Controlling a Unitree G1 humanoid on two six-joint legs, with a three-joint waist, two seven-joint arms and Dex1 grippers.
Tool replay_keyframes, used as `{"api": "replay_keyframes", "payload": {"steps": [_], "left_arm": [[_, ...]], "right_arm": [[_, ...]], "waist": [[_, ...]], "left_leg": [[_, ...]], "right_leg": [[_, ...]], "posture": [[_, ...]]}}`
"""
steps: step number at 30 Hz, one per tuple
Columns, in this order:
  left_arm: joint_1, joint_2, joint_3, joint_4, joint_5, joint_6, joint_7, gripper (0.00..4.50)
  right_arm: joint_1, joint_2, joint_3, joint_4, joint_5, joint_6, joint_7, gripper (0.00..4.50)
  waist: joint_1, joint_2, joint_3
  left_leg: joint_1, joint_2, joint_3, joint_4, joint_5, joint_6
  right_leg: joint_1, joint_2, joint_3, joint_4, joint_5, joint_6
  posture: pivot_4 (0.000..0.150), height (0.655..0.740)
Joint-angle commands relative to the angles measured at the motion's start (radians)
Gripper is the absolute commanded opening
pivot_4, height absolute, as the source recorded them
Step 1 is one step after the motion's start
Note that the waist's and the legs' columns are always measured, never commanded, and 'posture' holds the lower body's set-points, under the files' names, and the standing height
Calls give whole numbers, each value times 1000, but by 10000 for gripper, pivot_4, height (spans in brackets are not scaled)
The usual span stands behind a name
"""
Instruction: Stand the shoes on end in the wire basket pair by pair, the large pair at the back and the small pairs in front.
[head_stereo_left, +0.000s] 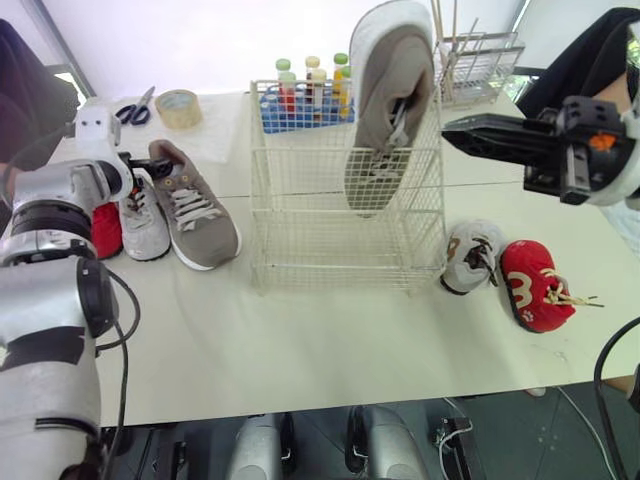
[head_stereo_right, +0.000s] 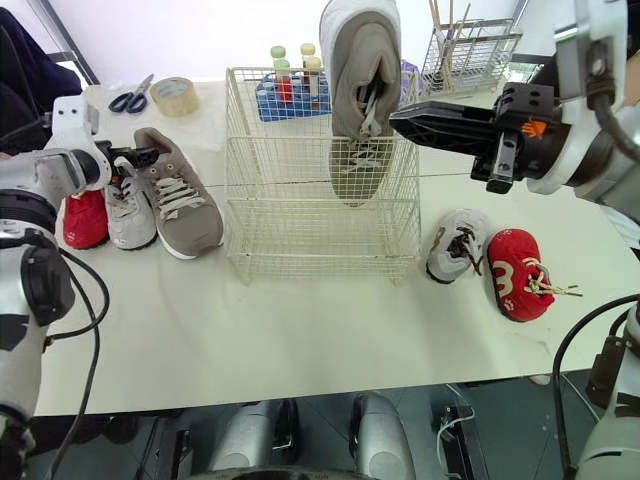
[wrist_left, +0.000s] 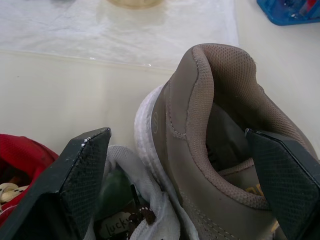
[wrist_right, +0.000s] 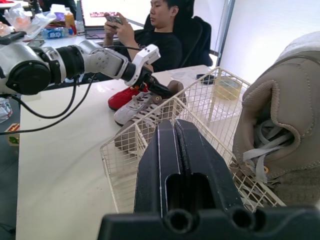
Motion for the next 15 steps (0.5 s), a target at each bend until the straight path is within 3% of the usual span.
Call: {"api": "replay_keyframes", "payload": {"steps": [1, 3, 6, 12, 13, 15], "left_arm": [[-28, -1, -2, 25, 30, -32, 24, 44404], [-29, -3, 4, 38, 37, -41, 40, 44404], [-29, -7, 17, 52, 40, -47, 60, 32618], [-27, -16, 32, 64, 41, -40, 79, 2902], [-27, -17, 34, 65, 42, -41, 83, 648], [-31, -18, 38, 65, 42, -48, 94, 648]], "right_arm": [[1, -14, -42, -27, 8, -28, -15, 0], [7, -15, -42, -32, 9, -31, -25, 0], [21, -17, -48, -42, 8, -35, -41, 0], [42, -22, -53, -57, 4, -44, -61, 0], [43, -22, -53, -58, 5, -44, -63, 0], [47, -21, -56, -58, 6, -45, -67, 0]], "waist": [[0, 0, 0], [-1, 0, 0], [-3, 0, 0], [-2, 0, 0], [-2, 0, 0], [-1, 0, 0]], "left_leg": [[0, 0, 0, 0, 0, 0], [0, 0, 0, 0, 0, 0], [0, 0, 0, 0, 0, 0], [1, 0, 0, 0, 0, 0], [1, 0, 0, 0, 0, 0], [1, 0, 0, 0, 0, 0]], "right_leg": [[0, 0, 0, 0, 0, 0], [0, 0, 0, 0, 0, 0], [0, 0, 0, 0, 0, 0], [0, 0, 0, 1, 0, 0], [0, 0, 0, 1, 0, 0], [0, 0, 0, 1, 0, 0]], "posture": [[1500, 7400], [1500, 7400], [1500, 7400], [1500, 7400], [1500, 7400], [1500, 7400]]}}
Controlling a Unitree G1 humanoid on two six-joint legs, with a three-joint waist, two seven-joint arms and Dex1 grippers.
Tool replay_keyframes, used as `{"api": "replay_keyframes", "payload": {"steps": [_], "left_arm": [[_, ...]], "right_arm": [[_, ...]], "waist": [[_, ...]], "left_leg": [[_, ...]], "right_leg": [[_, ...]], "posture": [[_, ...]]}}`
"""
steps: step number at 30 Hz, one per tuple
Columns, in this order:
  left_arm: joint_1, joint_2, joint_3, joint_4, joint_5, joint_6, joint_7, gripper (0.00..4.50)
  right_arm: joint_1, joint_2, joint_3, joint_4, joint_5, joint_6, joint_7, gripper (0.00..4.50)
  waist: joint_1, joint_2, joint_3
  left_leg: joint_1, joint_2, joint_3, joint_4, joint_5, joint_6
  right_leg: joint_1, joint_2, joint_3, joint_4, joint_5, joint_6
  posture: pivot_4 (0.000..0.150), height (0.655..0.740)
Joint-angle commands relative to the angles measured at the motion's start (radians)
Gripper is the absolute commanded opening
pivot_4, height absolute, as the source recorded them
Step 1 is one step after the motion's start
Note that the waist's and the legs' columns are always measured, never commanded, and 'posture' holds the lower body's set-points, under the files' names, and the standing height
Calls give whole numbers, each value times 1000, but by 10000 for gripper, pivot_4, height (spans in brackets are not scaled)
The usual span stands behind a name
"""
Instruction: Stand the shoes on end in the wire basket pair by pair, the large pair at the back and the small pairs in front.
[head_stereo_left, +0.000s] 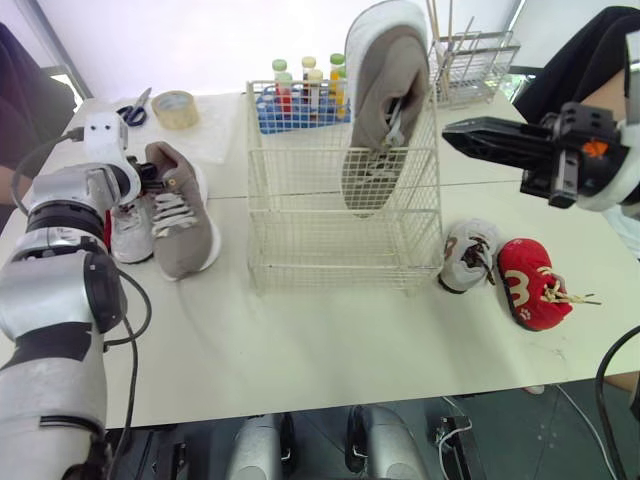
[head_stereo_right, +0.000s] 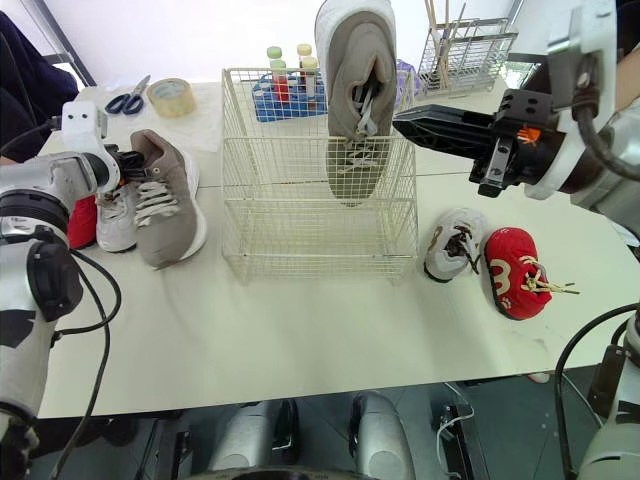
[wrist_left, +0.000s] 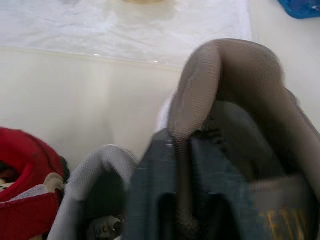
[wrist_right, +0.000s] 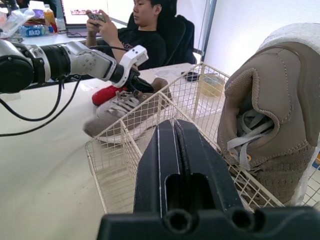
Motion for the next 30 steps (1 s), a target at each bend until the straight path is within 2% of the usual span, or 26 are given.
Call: {"api": "replay_keyframes", "payload": {"steps": [1, 5, 11, 14, 18, 21, 25, 30], "left_arm": [[-20, 7, 17, 8, 10, -12, 26, 648], [-79, 17, 71, -13, -32, -78, 38, 648], [-198, 0, 186, -116, -146, -234, 24, 648], [-214, -33, 232, -236, -214, -315, -10, 648], [-208, -90, 279, -498, -324, -360, -40, 648], [-216, -143, 284, -659, -377, -395, -32, 648], [-213, -223, 227, -793, -370, -478, -34, 648], [-210, -323, 165, -836, -333, -580, -13, 648]], "right_arm": [[0, -19, -48, -20, 5, -27, -10, 0], [14, -21, -50, -25, 0, -32, -19, 0], [20, -18, -52, -24, 21, -23, -37, 0], [32, -15, -49, -26, 34, -12, -39, 0], [50, -11, -47, -29, 41, -12, -53, 0], [52, -7, -42, -27, 41, -19, -60, 0], [48, -3, -31, -27, 34, -28, -65, 0], [54, -4, -38, -41, 39, -32, -74, 0]], "waist": [[0, 0, 0], [0, 0, 0], [5, -9, 4], [6, -9, 4], [3, -9, 4], [2, -9, 4], [3, -9, 4], [18, -9, 4]], "left_leg": [[0, 0, 0, 0, 0, 0], [0, 0, 0, 0, 0, 0], [-3, 0, -1, 0, 0, 0], [-4, 0, 0, 0, -1, 1], [-4, -1, 1, 0, -1, 2], [-3, 0, 1, 0, -1, 2], [-2, 0, 2, 1, -1, 1], [-1, 0, 1, 5, 0, 1]], "right_leg": [[0, 0, 0, 0, 0, 0], [0, 0, 0, 0, 0, 0], [-1, 0, -1, -1, 0, 0], [-1, 0, -1, -1, 2, 2], [-1, 0, 0, -3, 2, 3], [-1, 0, 0, -2, 2, 3], [0, 0, 1, -2, 2, 3], [1, 0, 1, -1, 2, 3]], "posture": [[1500, 7400], [1500, 7400], [1500, 7400], [1500, 7400], [1500, 7400], [1500, 7400], [1500, 7400], [1500, 7400]]}}
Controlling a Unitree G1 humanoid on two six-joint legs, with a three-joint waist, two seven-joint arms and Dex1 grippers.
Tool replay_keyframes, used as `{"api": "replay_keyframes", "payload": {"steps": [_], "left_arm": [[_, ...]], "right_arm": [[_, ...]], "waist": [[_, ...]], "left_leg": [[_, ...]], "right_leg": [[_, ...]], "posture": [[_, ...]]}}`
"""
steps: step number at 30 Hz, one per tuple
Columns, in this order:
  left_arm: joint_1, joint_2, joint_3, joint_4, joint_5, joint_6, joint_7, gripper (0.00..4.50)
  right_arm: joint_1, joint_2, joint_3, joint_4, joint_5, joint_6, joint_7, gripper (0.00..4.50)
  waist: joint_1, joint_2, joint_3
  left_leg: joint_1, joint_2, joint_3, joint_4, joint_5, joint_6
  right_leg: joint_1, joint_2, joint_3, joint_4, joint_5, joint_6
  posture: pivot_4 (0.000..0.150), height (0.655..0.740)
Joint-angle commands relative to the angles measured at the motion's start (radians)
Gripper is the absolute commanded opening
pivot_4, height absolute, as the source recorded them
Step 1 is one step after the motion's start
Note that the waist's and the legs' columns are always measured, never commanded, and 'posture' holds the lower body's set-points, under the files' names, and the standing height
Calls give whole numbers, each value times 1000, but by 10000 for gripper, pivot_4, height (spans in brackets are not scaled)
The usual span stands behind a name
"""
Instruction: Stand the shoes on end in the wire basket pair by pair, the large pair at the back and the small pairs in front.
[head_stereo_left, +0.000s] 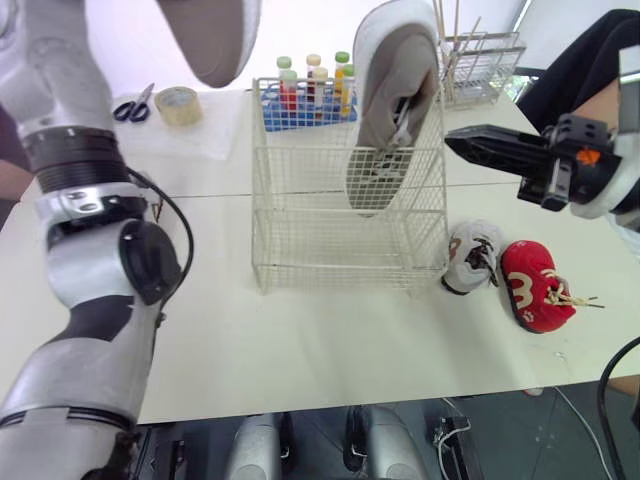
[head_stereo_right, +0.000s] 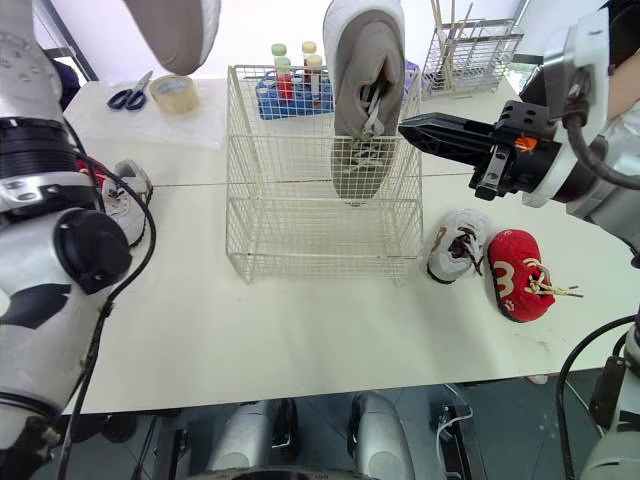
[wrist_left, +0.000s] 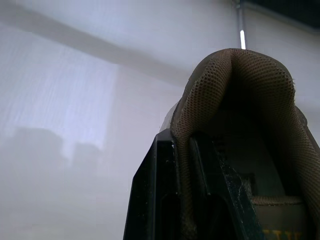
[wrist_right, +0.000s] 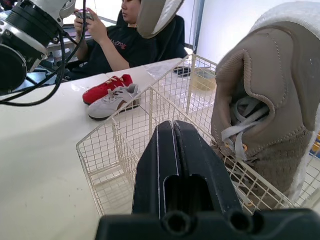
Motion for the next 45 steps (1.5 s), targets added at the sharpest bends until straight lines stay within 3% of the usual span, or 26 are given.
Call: {"api": "replay_keyframes", "payload": {"steps": [1, 9, 26, 36, 45], "left_arm": [[-37, -42, -44, -51, 26, -97, 20, 648], [23, -175, -99, -7, 115, -315, 100, 648], [84, -272, -161, 235, 258, -716, 192, 648], [127, -297, -174, 386, 302, -840, 251, 648], [239, -348, -229, 329, 385, -875, 322, 648]], "right_arm": [[-2, -7, -28, -40, 10, -19, -10, 0], [47, -5, -69, -89, 49, -10, -65, 0], [116, -58, -142, -195, 231, 29, -259, 0], [145, -142, -178, -199, 328, 32, -304, 0], [147, -166, -174, -195, 357, 13, -323, 0]], "waist": [[6, 0, 0], [9, 0, 0], [10, 0, 0], [11, 0, 0], [12, 1, -3]], "left_leg": [[0, 0, 0, 1, 0, 0], [-2, 0, -1, 7, -3, 5], [-2, 0, -1, 7, -4, 7], [-2, 0, -1, 8, -9, 15], [0, 0, -2, 9, -9, 16]], "right_leg": [[0, 0, 0, 0, 0, 0], [2, 0, 0, -1, 2, 3], [2, 0, 0, -1, 2, 3], [4, -1, 0, -1, 2, 3], [6, -1, 0, -1, 3, 3]], "posture": [[1500, 7400], [1500, 7400], [1500, 7400], [1500, 7400], [1500, 7400]]}}
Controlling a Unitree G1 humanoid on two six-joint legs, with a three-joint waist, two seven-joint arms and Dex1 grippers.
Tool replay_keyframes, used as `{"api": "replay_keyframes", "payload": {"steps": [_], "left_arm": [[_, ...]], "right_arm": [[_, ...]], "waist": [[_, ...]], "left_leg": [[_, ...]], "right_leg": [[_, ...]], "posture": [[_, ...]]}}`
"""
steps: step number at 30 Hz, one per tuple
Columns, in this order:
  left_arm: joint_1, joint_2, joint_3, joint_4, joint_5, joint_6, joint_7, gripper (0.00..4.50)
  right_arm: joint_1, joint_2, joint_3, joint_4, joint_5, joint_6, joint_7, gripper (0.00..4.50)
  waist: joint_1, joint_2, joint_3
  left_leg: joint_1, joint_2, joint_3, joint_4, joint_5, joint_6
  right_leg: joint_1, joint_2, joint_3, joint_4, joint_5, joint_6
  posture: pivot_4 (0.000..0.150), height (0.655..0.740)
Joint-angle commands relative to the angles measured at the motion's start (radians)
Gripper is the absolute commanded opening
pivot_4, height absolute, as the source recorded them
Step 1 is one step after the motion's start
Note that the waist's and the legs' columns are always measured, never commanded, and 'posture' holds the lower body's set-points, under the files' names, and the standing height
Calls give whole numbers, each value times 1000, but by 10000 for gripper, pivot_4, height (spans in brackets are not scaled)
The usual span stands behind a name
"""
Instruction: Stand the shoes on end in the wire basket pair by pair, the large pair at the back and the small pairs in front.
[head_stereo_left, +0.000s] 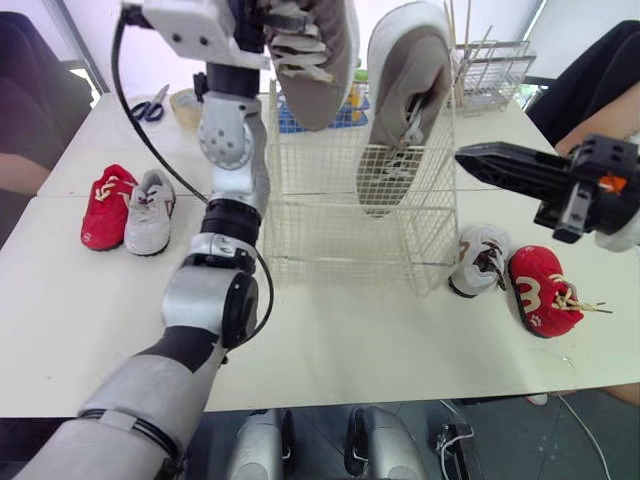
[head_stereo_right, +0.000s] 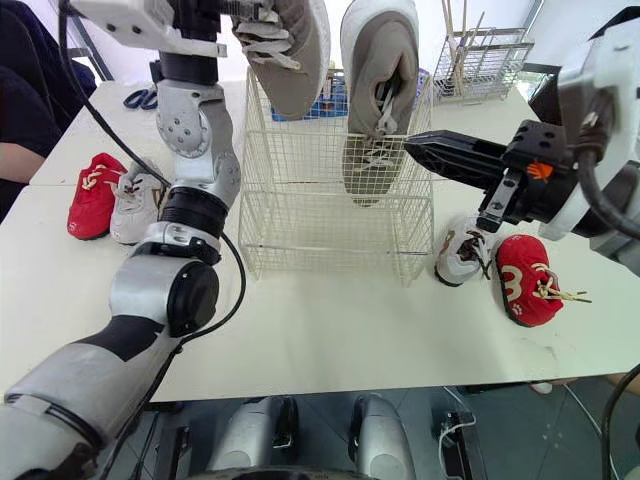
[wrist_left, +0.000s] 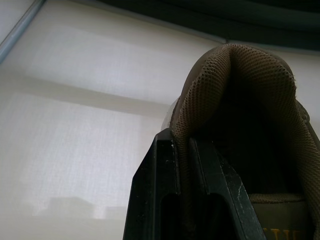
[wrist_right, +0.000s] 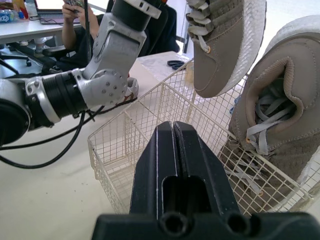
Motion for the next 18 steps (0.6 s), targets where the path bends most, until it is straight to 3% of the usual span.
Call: {"api": "replay_keyframes", "payload": {"steps": [1, 14, 18], "left_arm": [[67, -20, -44, -26, 56, 28, 32, 648], [228, -11, -108, -210, 241, 186, 219, 648], [279, 1, -130, -219, 265, 214, 234, 648]], "right_arm": [[-24, -18, -15, -3, 30, -30, -13, 0], [-33, -12, 25, 22, -19, -59, 35, 0], [-30, -4, 32, 21, -24, -62, 37, 0]], "waist": [[0, 0, 0], [-1, 1, -1], [-2, 9, -6]], "left_leg": [[0, 0, 0, 0, 0, 0], [0, 0, 0, 0, 0, 0], [0, 0, 0, 0, 0, 0]], "right_leg": [[0, 0, 0, 0, 0, 0], [-1, 0, 0, 0, 1, -1], [0, 0, 0, 0, 1, -1]], "posture": [[1500, 7400], [1500, 7400], [1500, 7400]]}}
